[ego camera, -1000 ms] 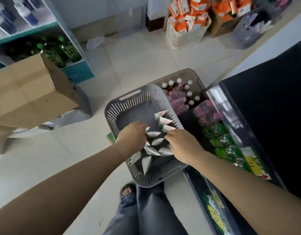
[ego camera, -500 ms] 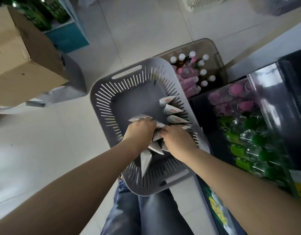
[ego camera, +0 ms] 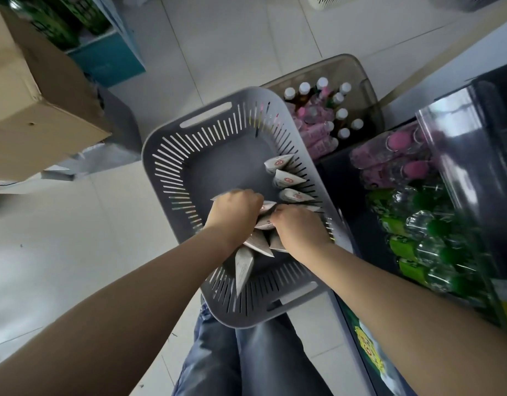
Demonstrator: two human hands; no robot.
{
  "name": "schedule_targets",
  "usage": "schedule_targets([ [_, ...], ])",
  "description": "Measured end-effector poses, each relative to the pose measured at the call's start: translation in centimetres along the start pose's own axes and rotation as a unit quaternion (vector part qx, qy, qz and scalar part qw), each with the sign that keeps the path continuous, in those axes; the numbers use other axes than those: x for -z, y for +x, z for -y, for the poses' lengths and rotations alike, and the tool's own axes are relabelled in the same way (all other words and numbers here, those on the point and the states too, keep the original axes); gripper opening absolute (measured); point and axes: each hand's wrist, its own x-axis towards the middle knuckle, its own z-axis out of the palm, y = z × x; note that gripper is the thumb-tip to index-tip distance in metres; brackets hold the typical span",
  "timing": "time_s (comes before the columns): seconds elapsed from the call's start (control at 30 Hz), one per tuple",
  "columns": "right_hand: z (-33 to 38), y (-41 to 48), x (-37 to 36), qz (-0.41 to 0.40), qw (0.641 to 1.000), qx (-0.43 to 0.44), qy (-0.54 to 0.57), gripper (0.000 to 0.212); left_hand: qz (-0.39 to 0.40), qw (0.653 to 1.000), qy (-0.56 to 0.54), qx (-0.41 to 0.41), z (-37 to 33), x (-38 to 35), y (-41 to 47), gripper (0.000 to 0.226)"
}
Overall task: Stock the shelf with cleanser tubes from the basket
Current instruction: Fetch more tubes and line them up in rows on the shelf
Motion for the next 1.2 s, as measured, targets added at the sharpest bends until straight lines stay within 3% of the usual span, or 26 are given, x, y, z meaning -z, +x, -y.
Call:
schedule_targets([
  [0.17,0.7,-1.2,3.4,-0.028,0.999,-0.038,-0.003,0.012,-0.03,0.999,0.004,-0.014,0.4,2.7,-1.1,0.017],
  [0.27,0.8,-2.1,4.9,-0.009,0.999,-0.051,0.015,0.021,-0.051,0.998,0.01,-0.03,0.7,4.4,-2.0,0.017],
  [0.63,2.4,-9.5,13.3,-0.146,0.983,-0.102,0.047,0.023,-0.118,0.988,0.057,-0.084,0.1,14.7,-7.1,0.015],
  [0.7,3.0,-11.4,14.8,-0.163,0.977,-0.119,0.064,0.029,-0.135,0.983,0.079,-0.1,-0.3,16.7,-8.6,0.016],
  [0.9,5.6,-17.6,19.0,-0.22,0.956,-0.173,0.085,0.022,-0.187,0.962,0.137,-0.142,-1.8,22.0,-13.3,0.015],
  [1.2,8.8,-28.2,23.3,-0.291,0.916,-0.265,0.081,0.023,-0.267,0.919,0.151,-0.249,-5.7,26.9,-20.3,0.02],
])
